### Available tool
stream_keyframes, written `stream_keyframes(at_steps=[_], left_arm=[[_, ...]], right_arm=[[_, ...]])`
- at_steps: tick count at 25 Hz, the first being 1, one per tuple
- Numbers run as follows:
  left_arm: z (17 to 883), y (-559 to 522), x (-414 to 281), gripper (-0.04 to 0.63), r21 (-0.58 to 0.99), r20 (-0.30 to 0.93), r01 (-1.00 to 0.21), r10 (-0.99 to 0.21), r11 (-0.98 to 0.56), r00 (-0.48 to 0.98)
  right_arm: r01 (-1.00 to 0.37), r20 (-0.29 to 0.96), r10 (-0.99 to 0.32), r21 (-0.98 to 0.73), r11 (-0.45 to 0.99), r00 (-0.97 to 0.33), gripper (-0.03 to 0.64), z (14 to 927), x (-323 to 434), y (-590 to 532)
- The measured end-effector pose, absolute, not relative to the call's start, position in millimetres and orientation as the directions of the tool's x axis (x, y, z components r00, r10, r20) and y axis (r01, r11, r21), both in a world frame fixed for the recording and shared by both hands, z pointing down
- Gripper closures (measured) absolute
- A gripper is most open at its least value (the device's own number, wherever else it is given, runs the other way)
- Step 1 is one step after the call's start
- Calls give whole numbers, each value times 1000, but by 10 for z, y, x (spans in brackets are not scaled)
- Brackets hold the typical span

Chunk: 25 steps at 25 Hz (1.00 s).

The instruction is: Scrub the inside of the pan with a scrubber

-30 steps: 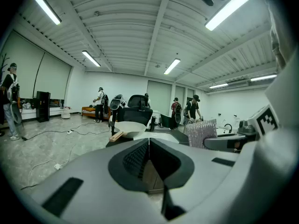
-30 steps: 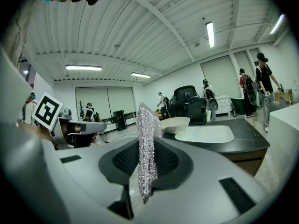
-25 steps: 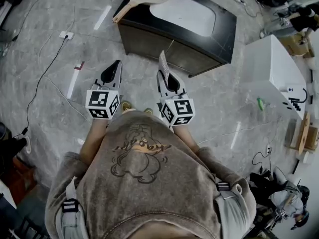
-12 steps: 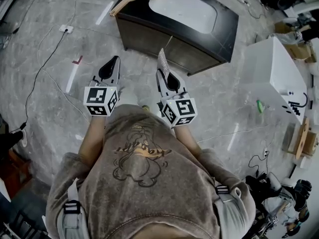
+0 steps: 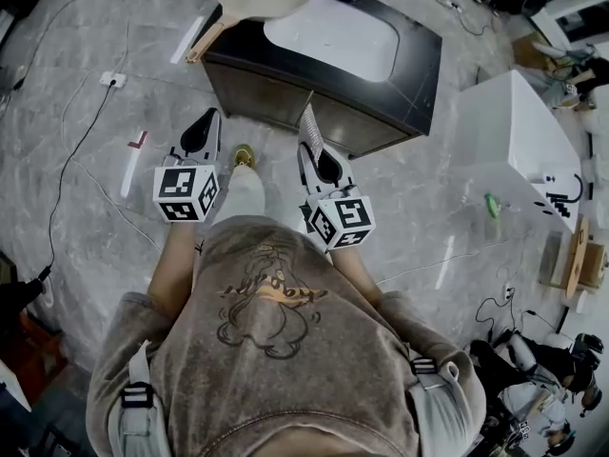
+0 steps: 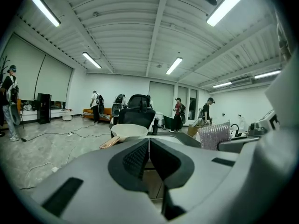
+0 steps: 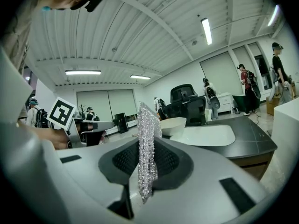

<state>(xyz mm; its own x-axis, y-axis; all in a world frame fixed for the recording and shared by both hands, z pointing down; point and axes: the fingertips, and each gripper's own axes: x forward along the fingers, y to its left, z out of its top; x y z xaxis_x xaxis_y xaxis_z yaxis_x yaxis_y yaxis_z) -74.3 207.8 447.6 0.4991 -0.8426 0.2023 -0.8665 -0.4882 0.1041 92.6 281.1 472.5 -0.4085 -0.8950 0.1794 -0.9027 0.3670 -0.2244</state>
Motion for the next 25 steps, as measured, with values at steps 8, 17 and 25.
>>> stream_keyframes(at_steps=[8,17,25], left_arm=[[4424,1161,-715,577,108,212,-862,-835,-496,507],[4435,181,-750,577,101,251,-856,-820,-506,514],[4500,-477,-829,577,106,281,-853,-807,-511,519]], right_arm=[[-910,188,-901,-230,346,-391,537,4714,1009,1993],[-901,211,-886,-241,362,-412,538,4716,866,984],[-905,220,-885,-221,364,-410,538,4652,774,248]])
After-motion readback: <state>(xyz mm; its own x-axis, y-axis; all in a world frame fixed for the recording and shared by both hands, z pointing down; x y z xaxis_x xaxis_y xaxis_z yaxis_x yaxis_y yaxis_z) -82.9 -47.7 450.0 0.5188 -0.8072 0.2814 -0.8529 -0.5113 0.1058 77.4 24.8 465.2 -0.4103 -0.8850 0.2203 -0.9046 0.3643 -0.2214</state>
